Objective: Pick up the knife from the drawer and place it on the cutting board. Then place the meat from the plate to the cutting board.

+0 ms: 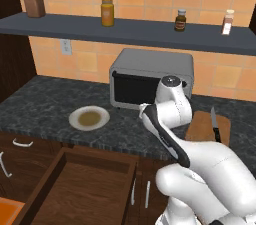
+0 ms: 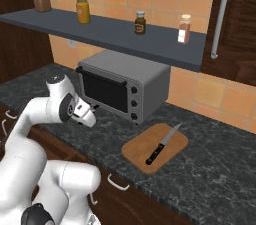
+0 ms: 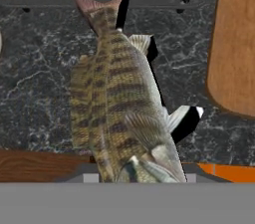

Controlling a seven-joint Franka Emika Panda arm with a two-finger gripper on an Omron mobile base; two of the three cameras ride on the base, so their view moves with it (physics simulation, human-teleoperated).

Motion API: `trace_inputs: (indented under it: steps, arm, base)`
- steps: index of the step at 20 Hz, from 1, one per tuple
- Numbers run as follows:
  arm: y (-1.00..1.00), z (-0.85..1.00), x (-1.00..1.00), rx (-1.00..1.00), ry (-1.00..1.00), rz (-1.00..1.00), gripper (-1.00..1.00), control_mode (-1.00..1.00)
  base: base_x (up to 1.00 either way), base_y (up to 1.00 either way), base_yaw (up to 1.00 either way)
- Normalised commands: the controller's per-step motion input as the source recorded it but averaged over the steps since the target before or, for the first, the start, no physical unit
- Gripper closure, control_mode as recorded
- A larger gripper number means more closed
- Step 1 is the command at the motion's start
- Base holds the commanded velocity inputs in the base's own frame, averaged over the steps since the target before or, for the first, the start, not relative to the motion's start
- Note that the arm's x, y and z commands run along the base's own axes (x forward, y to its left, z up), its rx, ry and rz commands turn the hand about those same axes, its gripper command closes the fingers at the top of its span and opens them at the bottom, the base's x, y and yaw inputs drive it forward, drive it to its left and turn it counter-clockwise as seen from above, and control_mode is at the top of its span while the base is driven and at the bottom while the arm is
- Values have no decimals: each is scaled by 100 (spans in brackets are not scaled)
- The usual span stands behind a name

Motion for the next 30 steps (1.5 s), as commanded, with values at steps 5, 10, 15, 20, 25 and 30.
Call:
trace_inputs:
  steps: [5, 10, 15, 20, 25, 30]
  arm:
    - [-96, -14, -16, 0, 2, -10, 100, -100]
    - [-79, -11, 0, 0, 0, -6, 100, -100]
    - [-80, -8, 1, 0, 3, -6, 100, -100]
    - [-63, -17, 18, 0, 10, -6, 100, -100]
    - [-16, -33, 13, 0, 3, 0, 100, -100]
    - [-6, -37, 18, 0, 3, 0, 100, -100]
  base:
    - [0, 0, 0]
    - [0, 0, 0]
    - [0, 0, 0]
    - [0, 0, 0]
    - [0, 0, 0]
    - [0, 0, 0]
